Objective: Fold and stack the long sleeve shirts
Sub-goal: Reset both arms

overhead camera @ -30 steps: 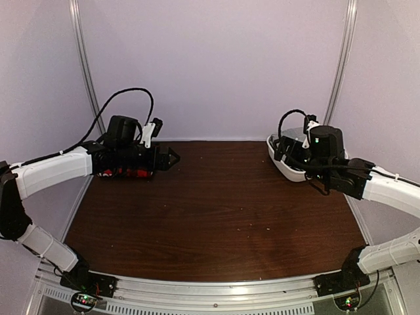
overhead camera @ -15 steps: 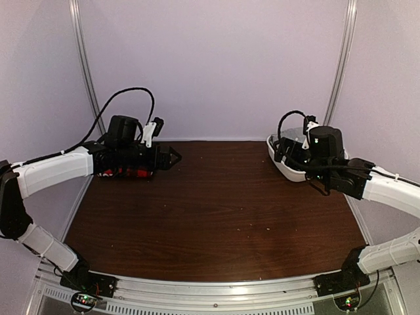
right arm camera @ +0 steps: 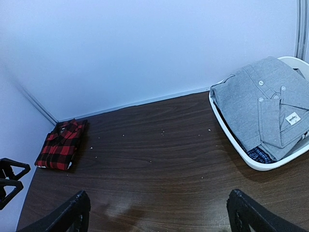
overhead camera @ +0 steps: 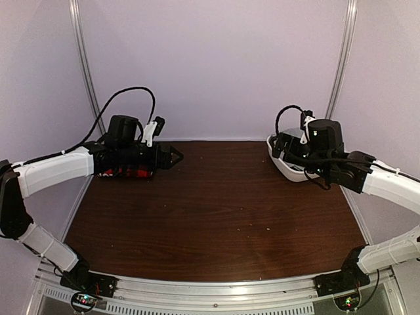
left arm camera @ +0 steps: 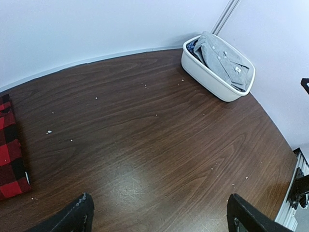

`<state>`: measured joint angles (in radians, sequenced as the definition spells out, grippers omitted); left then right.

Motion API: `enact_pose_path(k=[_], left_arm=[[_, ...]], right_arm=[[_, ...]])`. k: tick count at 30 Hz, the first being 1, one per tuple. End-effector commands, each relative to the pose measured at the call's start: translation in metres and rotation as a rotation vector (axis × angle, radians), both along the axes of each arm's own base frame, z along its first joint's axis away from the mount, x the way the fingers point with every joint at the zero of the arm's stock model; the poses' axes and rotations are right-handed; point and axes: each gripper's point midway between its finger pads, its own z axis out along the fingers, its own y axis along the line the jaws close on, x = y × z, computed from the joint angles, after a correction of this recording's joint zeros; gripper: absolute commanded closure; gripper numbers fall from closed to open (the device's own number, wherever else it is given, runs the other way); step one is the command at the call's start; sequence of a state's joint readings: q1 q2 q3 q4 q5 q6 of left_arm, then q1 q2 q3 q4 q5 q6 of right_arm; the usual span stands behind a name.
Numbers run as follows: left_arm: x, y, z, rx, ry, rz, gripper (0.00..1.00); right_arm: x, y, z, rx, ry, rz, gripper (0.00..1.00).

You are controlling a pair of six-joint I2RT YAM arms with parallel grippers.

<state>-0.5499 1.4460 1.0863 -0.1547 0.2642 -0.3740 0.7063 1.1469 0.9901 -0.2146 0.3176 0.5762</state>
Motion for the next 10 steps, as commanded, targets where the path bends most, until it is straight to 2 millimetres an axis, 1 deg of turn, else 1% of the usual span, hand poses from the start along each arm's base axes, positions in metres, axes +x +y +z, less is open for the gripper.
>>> enact_pose_path(k=[1,10], left_arm=[[0.0042,-0.0036,0.0092,-0.023,-0.037,-0.004,0.02],[0.0038,-0.0012,0.0168,-0.013,-0.056,0.001,0.02]], right_arm=[[-0.0002,0.0032,-0.0141,-0.006,0.037,0.017,0.00],[0.0048,0.0092,-0.0082,-0.005,0.006,0.034,0.00]])
